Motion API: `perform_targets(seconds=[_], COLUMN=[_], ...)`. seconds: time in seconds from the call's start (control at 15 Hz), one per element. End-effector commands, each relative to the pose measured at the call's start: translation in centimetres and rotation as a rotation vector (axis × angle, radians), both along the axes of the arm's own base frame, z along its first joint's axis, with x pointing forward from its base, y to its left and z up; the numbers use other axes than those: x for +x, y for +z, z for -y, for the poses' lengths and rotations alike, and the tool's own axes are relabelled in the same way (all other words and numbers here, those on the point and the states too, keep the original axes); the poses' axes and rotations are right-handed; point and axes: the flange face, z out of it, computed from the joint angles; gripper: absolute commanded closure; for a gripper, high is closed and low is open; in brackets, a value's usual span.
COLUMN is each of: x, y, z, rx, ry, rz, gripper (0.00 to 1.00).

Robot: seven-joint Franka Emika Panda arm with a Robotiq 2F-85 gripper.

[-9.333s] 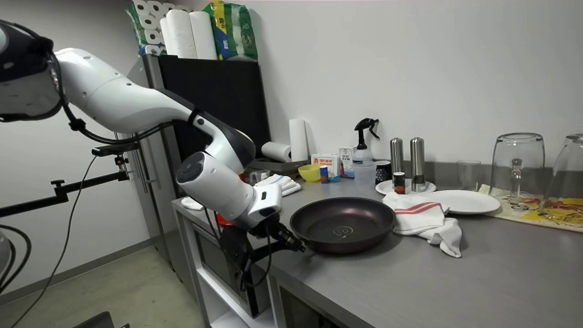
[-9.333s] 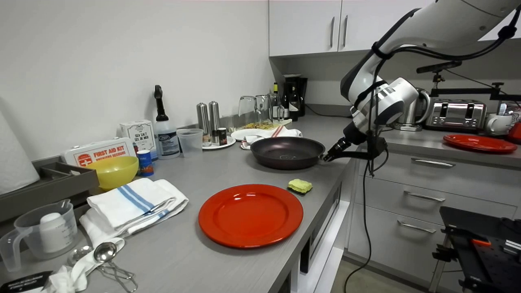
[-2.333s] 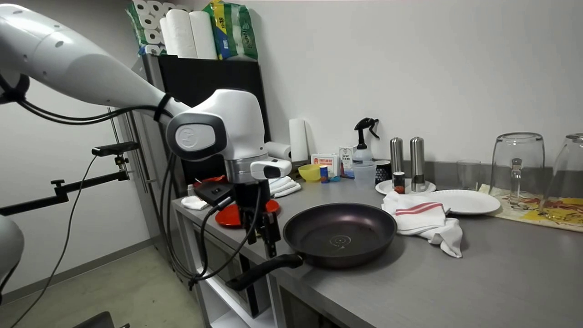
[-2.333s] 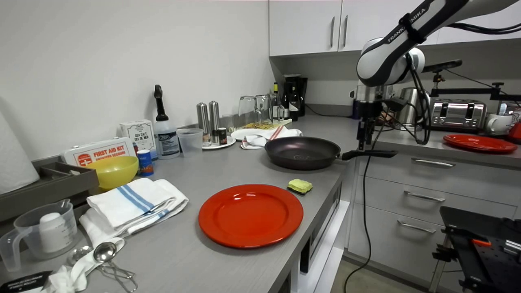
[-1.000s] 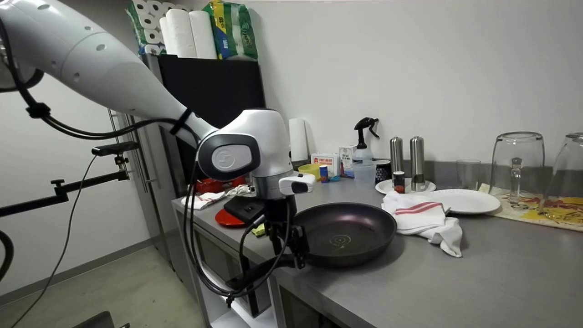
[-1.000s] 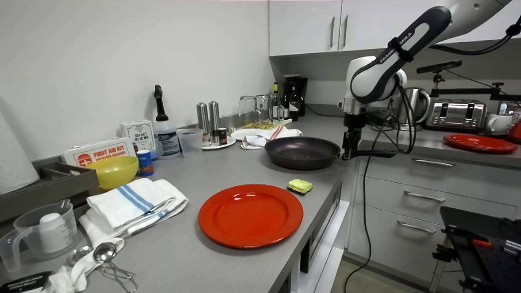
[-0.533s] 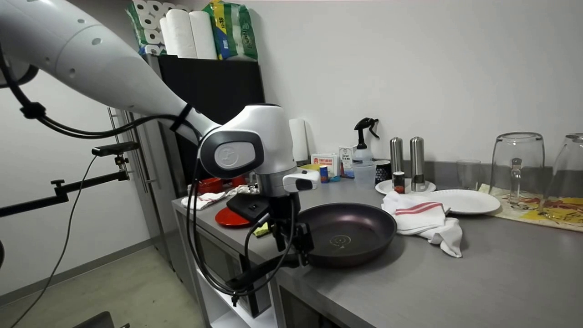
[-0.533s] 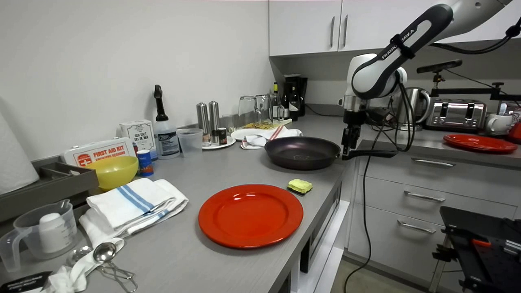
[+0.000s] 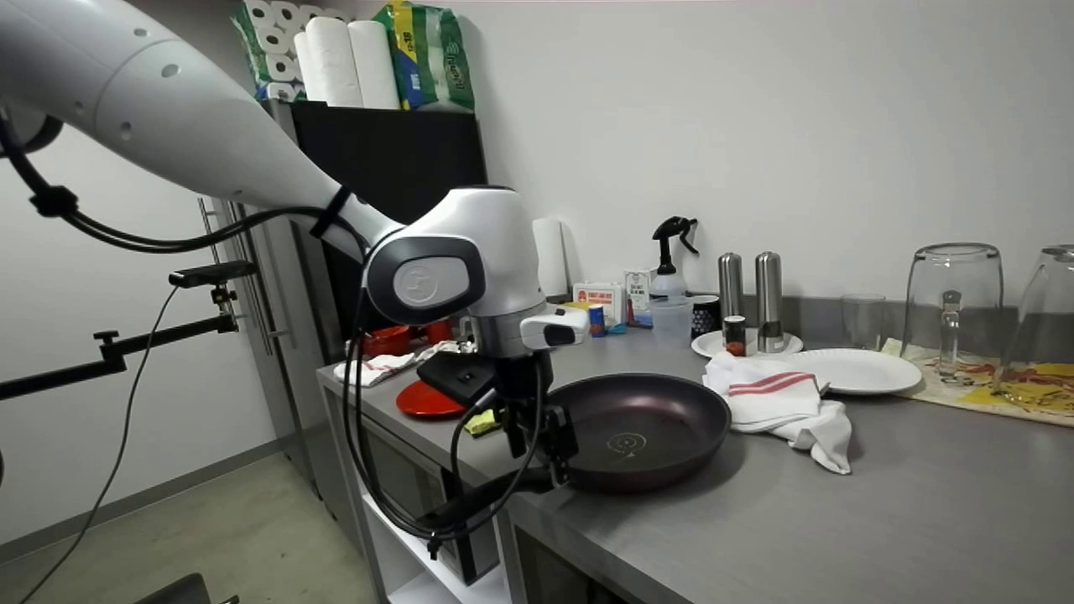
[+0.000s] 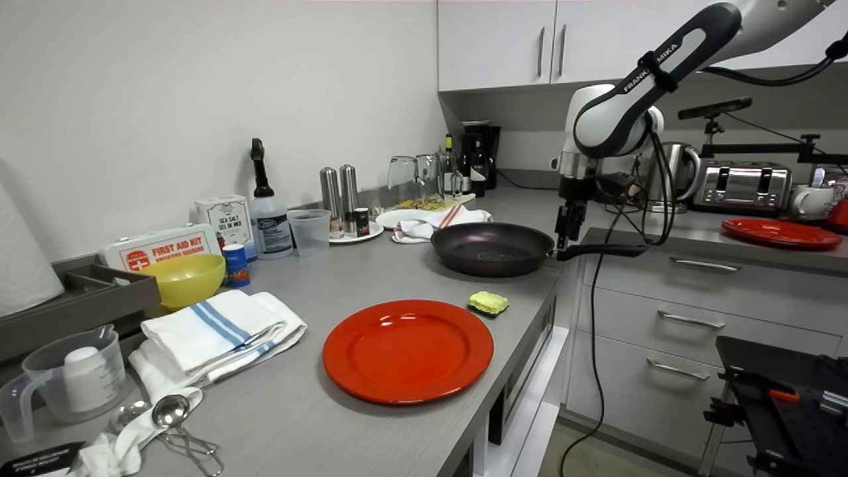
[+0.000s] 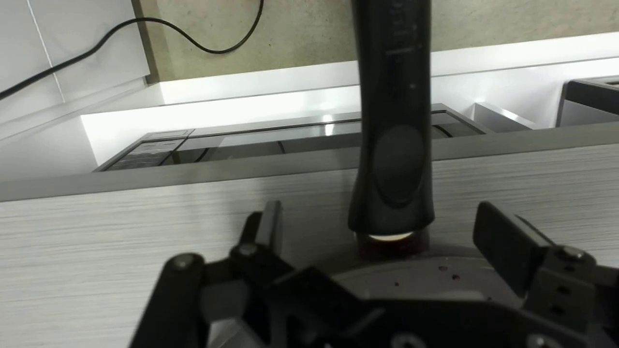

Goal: Move the pan to the right and the left twice, then move it to the right on the counter

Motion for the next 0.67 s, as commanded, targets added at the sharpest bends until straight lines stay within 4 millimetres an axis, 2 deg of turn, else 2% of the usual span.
perform_targets(seconds=[0.0,0.6], x=[-0.6,-2.1], y=[0.9,1.7], z=[-0.4,-0.6], rx=[0.011,0.055], ry=[0.017,0.060], rz=[-0.017,-0.082], gripper=[0.00,0.00])
